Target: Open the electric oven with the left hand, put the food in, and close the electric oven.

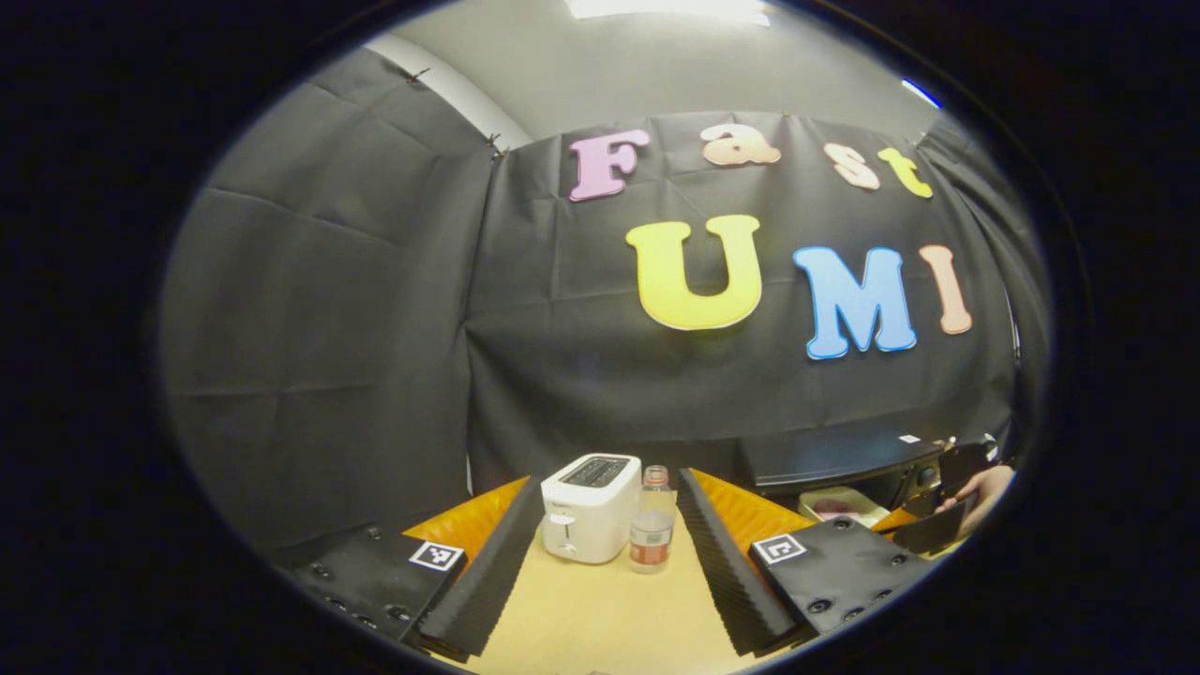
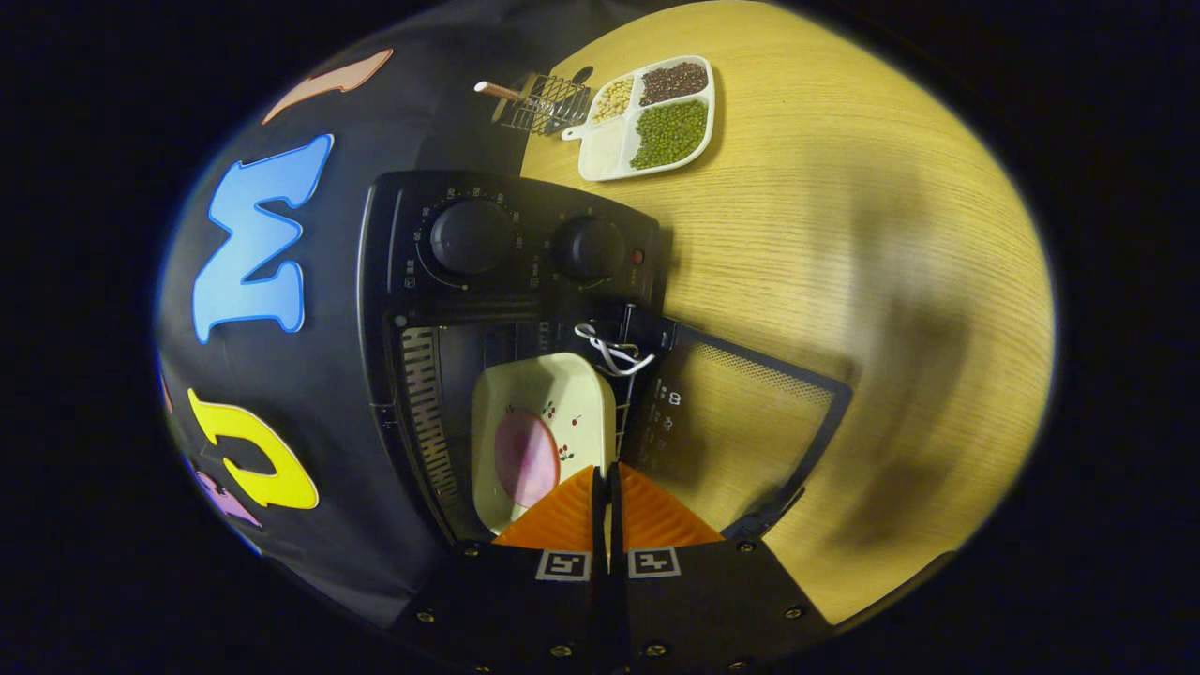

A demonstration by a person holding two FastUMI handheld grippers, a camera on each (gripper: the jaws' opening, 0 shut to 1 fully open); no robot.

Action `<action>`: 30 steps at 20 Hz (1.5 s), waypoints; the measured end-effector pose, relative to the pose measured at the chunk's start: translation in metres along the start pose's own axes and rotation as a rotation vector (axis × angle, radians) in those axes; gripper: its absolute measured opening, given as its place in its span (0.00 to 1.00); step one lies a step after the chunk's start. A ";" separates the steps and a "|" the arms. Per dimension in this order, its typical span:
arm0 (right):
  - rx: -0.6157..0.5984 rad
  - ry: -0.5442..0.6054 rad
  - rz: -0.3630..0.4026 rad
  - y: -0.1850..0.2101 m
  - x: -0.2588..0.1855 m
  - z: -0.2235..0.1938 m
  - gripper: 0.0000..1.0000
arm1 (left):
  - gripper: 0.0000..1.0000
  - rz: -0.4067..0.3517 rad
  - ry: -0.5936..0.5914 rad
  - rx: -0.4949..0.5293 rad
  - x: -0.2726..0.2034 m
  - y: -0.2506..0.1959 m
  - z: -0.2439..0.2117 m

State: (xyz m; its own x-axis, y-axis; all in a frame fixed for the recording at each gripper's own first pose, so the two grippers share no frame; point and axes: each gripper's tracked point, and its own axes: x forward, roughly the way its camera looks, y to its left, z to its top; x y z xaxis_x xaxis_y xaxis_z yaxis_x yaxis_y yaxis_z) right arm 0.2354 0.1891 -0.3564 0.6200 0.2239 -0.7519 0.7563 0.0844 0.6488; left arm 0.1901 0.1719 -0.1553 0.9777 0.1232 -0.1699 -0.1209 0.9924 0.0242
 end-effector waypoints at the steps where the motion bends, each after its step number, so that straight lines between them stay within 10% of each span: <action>1: 0.002 -0.015 0.006 0.003 0.005 0.001 0.00 | 1.00 0.006 0.004 0.003 0.003 0.004 -0.003; 11: 0.070 -0.025 0.189 0.052 0.022 -0.009 0.18 | 0.96 0.033 0.024 0.019 0.009 0.017 -0.009; 15: -0.015 0.018 0.232 0.056 0.003 -0.013 0.96 | 0.96 -0.007 0.023 0.003 0.012 -0.008 -0.011; 30: -0.573 0.025 0.336 0.030 -0.134 0.011 0.97 | 0.90 -0.284 0.196 -0.006 -0.027 -0.154 -0.083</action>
State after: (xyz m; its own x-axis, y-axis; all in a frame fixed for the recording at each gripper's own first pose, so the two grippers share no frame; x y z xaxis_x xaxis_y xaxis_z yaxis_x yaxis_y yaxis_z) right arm 0.1774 0.1508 -0.2376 0.7925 0.3501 -0.4994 0.2876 0.5075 0.8123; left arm 0.1684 0.0157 -0.2365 0.9208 -0.1604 -0.3555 0.1500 0.9870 -0.0568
